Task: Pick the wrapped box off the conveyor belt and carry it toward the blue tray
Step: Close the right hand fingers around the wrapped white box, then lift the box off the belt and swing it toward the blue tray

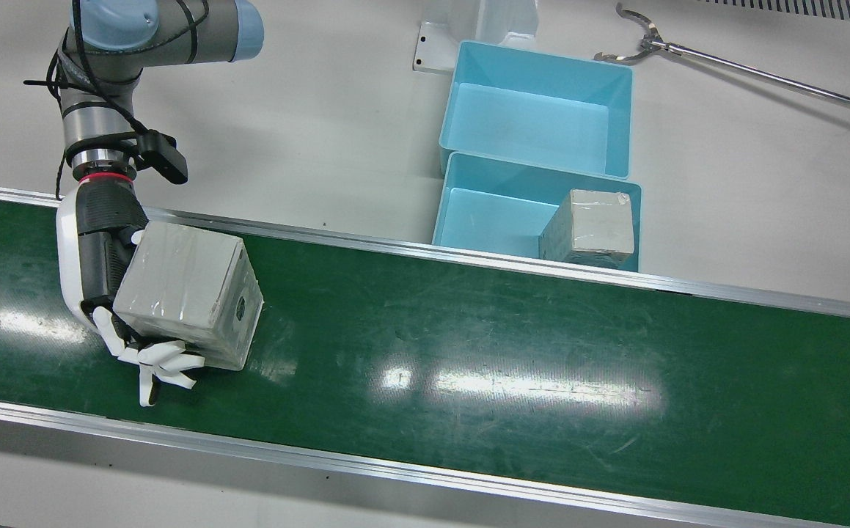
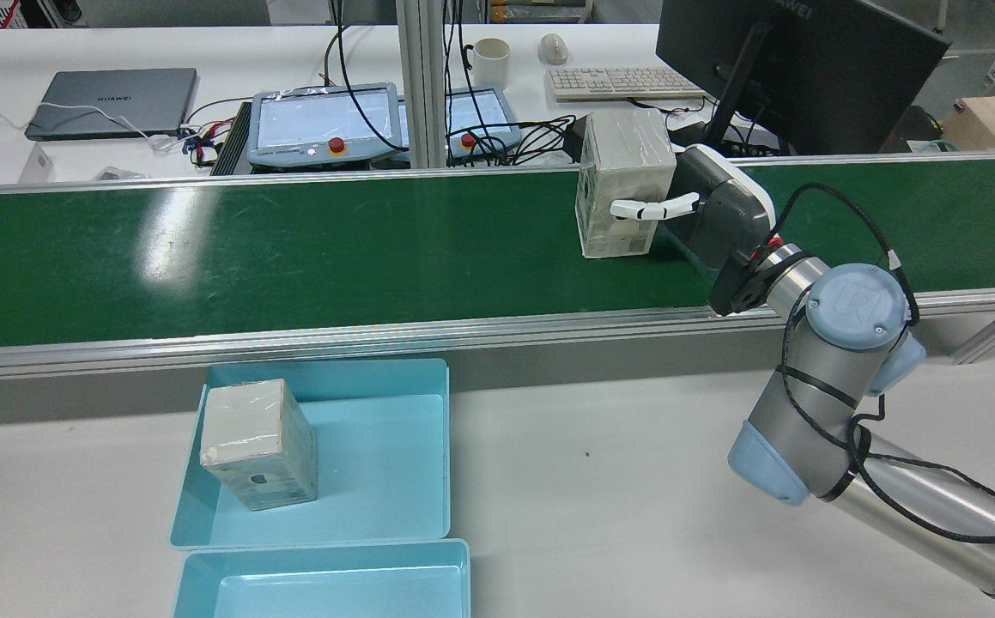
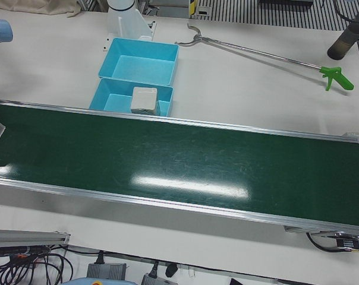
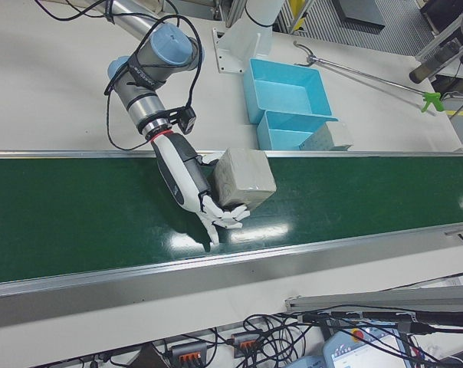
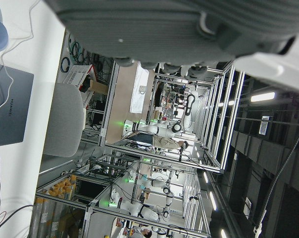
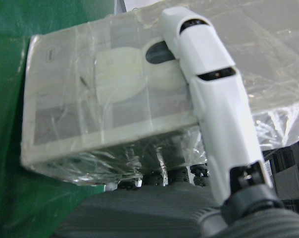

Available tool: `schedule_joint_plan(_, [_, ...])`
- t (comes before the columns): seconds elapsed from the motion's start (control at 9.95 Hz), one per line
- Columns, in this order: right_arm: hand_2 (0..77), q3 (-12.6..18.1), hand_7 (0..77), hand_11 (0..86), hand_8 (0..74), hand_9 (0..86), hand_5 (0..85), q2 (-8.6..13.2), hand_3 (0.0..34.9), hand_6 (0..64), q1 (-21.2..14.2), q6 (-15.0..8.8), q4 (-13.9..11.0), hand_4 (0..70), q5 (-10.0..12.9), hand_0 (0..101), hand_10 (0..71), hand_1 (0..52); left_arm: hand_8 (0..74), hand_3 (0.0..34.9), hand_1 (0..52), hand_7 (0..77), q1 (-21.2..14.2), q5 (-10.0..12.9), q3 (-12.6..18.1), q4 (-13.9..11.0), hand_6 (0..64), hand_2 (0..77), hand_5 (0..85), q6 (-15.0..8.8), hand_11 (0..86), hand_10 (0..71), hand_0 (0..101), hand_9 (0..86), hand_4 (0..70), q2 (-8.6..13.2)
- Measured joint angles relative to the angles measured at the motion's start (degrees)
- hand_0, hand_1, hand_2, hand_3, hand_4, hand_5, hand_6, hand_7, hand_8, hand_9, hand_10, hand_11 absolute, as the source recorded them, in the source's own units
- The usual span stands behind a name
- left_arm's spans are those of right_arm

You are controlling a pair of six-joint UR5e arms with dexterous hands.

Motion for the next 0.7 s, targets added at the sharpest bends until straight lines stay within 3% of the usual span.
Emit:
schedule_joint_plan(0.1, [26.2,0.0,17.5,0.5,13.1,14.2,39.3,0.7,0.0,12.0,-0.1,0.1,-1.0,10.4,-0.1,54,0.0,22.9,0.5,0.0,0.0,0.5,0.0,0.0,0.0,0.0,0.5,0.5,1.1,0.0,0.5,0.5,0,0.0,0.0,0.0])
schedule_joint_plan(0.2, [29.5,0.2,28.9,19.6,29.5,34.4,46.9,2.0,0.0,27.3,0.1,0.1,-2.6,16.9,-0.9,57,1.6,18.0,0.5,0.0,0.0,0.5,0.0,0.0,0.0,0.0,0.5,0.5,1.1,0.0,0.5,0.5,0,0.0,0.0,0.0])
schedule_joint_plan(0.3, [29.5,0.4,28.9,19.6,29.5,34.4,46.9,3.9,0.0,27.3,0.8,0.2,-4.2,16.9,-2.4,57,1.6,18.0,0.5,0.0,0.0,0.5,0.0,0.0,0.0,0.0,0.5,1.1,1.1,0.0,0.5,0.0,0,0.0,0.0,0.0])
schedule_joint_plan(0.4, [29.5,0.9,31.6,38.7,34.9,38.7,52.9,5.7,0.0,33.8,1.4,0.2,-5.1,22.9,-3.9,58,9.3,18.0,0.5,0.0,0.0,0.5,0.0,0.0,0.0,0.0,0.5,1.1,1.1,0.0,0.5,0.5,0,0.0,0.0,0.0])
schedule_joint_plan(0.6, [29.5,1.8,31.6,38.7,34.9,38.7,52.9,9.1,0.0,33.8,1.0,0.4,-6.0,22.9,-6.5,58,9.3,18.0,0.5,0.0,0.0,0.5,0.0,0.0,0.0,0.0,0.5,0.5,1.1,0.0,0.5,0.5,0,0.0,0.0,0.0])
schedule_joint_plan(0.7, [29.5,1.9,32.2,47.5,40.4,39.8,58.9,11.1,0.0,39.8,-0.4,1.0,-6.2,25.1,-7.7,58,19.1,18.0,0.5,0.0,0.0,0.5,0.0,0.0,0.0,0.0,0.5,1.1,1.1,0.0,0.5,0.5,0,0.0,0.0,0.0])
